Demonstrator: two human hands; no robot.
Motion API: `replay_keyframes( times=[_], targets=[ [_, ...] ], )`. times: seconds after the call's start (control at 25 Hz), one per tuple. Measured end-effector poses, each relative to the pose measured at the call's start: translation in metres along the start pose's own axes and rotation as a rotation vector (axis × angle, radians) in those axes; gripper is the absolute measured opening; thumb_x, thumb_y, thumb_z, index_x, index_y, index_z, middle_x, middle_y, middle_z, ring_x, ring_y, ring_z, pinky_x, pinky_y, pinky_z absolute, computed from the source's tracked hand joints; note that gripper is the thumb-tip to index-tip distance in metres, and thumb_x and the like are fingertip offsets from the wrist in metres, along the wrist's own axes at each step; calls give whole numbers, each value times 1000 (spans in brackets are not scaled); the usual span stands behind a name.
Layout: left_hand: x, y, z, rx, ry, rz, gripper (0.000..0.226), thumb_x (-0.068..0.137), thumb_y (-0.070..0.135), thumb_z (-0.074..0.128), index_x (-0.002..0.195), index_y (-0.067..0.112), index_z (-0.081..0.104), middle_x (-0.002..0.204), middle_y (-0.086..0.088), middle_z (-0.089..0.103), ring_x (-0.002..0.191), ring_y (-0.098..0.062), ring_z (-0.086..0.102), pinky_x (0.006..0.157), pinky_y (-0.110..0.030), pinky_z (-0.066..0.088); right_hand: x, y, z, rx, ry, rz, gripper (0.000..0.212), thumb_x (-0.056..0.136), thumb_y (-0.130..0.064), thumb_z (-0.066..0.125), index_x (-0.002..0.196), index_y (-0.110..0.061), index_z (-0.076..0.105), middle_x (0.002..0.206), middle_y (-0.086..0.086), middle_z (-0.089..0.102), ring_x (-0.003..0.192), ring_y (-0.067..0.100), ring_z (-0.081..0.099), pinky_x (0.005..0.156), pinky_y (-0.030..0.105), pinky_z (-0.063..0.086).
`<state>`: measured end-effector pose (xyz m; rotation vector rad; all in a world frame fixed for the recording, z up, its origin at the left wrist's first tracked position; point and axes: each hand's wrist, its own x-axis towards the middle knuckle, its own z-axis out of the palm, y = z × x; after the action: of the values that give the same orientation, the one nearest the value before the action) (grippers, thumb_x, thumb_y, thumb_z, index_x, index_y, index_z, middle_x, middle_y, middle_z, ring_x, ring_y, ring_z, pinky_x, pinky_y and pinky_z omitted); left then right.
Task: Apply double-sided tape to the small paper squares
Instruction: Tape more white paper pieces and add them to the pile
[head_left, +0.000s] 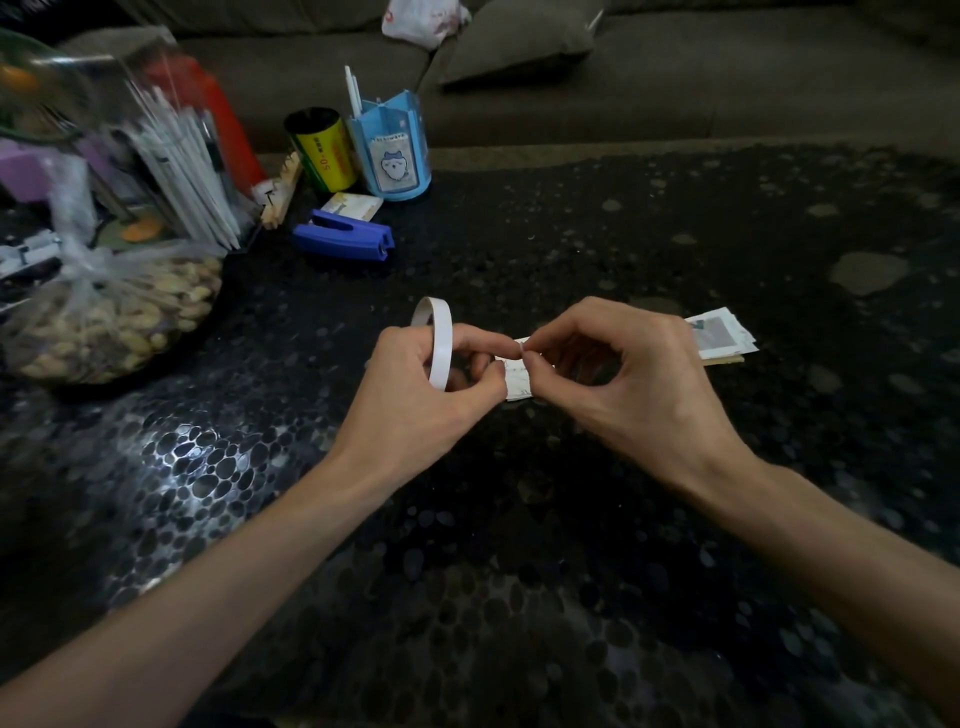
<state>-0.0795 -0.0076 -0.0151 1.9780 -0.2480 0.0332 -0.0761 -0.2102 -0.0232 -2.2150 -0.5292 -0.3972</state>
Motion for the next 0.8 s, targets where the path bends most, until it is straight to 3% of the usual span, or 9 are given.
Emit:
replay_keyframes(
  times=[0.44,0.8],
  targets=[
    [2,-4,0,17,-1,24,18,91,8,73,103,20,81,78,-9,71,73,-38,69,75,-54,62,1,0,1,50,13,40,7,91,-22,81,97,-21,78,88,-11,73,81,8,71,71,29,59],
    [1,0,-1,-34,48,2,3,90,20,77,92,21,79,79,-5,73,76,-32,69,71,-47,58,0,-1,2,13,-15,15,12,91,-20,82,101,-21,76,89,-12,70,80,7,69,69,26,58]
  ],
)
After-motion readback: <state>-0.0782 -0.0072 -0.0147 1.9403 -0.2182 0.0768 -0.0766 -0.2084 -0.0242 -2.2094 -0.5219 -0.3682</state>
